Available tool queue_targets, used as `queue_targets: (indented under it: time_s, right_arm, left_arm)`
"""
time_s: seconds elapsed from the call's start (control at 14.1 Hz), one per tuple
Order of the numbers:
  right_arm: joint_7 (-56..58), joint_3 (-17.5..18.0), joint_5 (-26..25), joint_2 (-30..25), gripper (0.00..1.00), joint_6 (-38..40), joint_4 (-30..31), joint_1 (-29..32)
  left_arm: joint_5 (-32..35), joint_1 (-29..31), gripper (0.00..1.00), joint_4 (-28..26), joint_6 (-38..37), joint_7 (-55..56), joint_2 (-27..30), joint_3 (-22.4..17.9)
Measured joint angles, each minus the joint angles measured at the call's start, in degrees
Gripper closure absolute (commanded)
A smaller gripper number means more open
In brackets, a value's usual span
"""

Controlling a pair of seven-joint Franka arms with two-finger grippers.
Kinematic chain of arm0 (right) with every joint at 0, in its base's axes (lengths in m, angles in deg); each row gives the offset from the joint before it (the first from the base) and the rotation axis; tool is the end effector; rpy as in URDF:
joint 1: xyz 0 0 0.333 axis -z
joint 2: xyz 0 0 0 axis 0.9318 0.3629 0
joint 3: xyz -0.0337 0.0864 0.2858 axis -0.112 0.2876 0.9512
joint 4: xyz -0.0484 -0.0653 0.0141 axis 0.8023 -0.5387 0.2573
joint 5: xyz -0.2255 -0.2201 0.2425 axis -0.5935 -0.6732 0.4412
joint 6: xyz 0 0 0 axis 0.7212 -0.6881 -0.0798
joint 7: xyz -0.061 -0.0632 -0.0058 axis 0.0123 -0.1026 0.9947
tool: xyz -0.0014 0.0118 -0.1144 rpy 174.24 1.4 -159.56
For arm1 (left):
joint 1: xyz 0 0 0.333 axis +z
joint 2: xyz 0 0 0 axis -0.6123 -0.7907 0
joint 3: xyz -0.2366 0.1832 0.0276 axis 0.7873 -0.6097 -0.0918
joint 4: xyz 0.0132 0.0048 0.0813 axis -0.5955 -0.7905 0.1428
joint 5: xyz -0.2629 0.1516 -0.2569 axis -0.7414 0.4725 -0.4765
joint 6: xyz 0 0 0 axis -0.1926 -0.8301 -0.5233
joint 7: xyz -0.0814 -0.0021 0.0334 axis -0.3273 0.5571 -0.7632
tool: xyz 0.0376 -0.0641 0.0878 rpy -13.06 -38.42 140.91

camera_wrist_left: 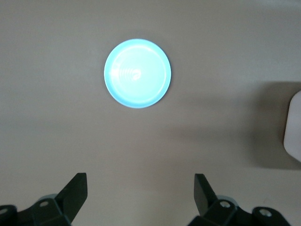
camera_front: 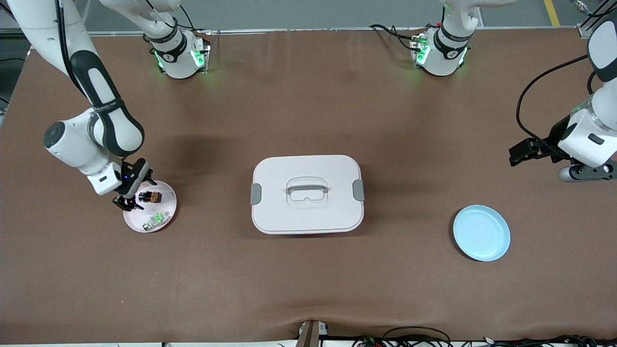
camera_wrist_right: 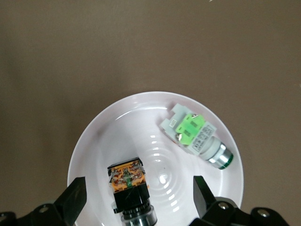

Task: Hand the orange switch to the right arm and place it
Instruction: 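Open the right gripper and raise it away from the plate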

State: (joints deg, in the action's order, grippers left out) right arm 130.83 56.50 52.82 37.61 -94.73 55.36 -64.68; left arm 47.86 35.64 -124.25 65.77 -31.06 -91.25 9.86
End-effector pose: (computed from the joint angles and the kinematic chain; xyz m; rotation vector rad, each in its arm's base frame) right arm 0.5494 -0.0545 0.1959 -2.4455 -1.8316 -0.4236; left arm 0.5964 -0.0344 0.5420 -3.1070 -0.0866 0.0307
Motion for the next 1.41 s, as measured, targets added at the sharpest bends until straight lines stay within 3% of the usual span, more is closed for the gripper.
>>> queue_targets:
  time_s: [0.64,1.06,1.41]
  right_arm:
    - [-9.4,-2.7,-0.4,-2.0,0.00,9.3,-4.2,0.1]
    - [-34.5,-2.7,-18.2,-4.7,0.00,24.5,-14.2,0.0]
    - [-43.9,-2.9,-24.3,-5.3,0.00,37.4,-26.3,0.0]
  left_arm:
    - [0.0,0.0,0.00,1.3,-4.2,0.0,1.9,0.0]
    - [0.0,-0.1,0.00,2.0,-4.9,0.0,1.9,0.1]
    - [-0.3,-0.1,0.00,2.6,-4.9,0.0,0.9,-0.2]
